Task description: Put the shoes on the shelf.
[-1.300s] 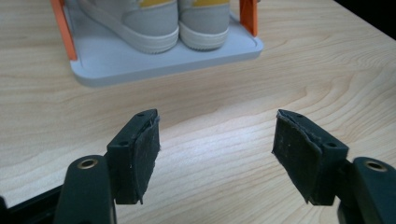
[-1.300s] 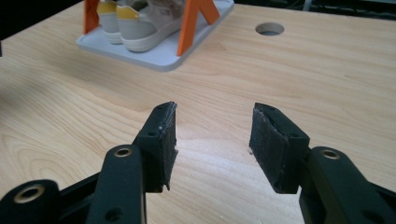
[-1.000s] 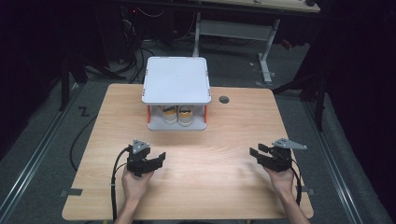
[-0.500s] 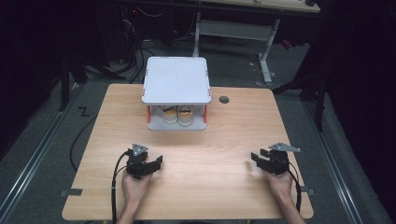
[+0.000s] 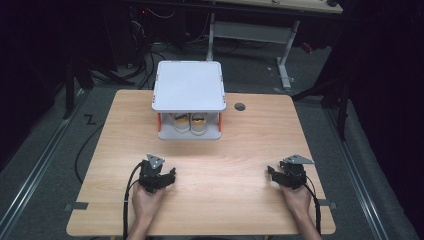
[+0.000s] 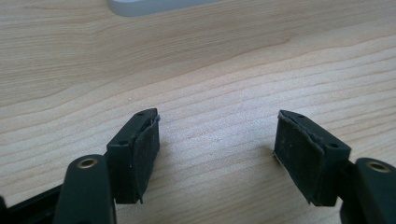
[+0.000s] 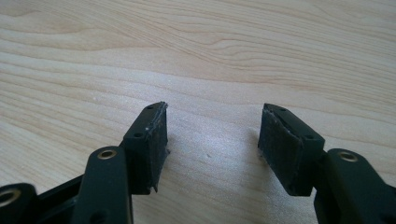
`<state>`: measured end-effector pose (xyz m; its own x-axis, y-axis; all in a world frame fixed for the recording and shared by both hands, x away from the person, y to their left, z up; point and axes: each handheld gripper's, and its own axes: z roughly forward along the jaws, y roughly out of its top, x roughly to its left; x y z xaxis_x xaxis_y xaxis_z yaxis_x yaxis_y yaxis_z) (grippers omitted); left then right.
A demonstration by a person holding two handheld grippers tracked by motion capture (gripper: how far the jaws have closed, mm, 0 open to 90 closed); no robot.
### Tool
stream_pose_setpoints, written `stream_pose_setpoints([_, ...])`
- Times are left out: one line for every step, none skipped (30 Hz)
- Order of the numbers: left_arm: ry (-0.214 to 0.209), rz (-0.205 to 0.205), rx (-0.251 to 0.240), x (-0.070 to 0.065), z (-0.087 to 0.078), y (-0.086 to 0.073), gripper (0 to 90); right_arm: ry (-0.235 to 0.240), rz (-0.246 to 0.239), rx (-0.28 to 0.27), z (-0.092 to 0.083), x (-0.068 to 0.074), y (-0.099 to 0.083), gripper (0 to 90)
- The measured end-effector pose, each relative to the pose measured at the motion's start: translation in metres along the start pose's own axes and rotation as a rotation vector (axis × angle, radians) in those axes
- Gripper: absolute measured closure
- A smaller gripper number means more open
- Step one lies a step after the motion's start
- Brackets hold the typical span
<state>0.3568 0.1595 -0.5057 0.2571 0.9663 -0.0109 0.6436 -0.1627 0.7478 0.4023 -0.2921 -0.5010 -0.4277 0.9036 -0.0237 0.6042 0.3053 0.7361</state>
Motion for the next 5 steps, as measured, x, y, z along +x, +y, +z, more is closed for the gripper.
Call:
stream_pose_setpoints([0.000, 0.001, 0.000, -0.0001, 0.0000, 0.0000, 30.9, 0.000, 0.000, 0.000, 0.0000, 0.0000, 0.0000, 42.1])
stream_pose_setpoints([-0.001, 0.001, 0.000, 0.0000, 0.0000, 0.0000, 30.7, -0.001, 0.001, 0.000, 0.0000, 0.0001, 0.0000, 42.0])
stream_pose_setpoints([-0.003, 0.000, 0.000, 0.0001, 0.0001, 0.0000, 30.5, -0.001, 0.001, 0.000, 0.0000, 0.0001, 0.0000, 42.0])
stream_pose_setpoints([-0.004, 0.000, 0.000, 0.0001, 0.0000, 0.0000, 30.3, -0.001, 0.001, 0.000, 0.0000, 0.0001, 0.0000, 42.0])
stream_pose_setpoints([-0.004, 0.000, 0.000, 0.0001, 0.0000, 0.0000, 30.2, -0.002, 0.001, 0.000, 0.0000, 0.0002, 0.0000, 42.0])
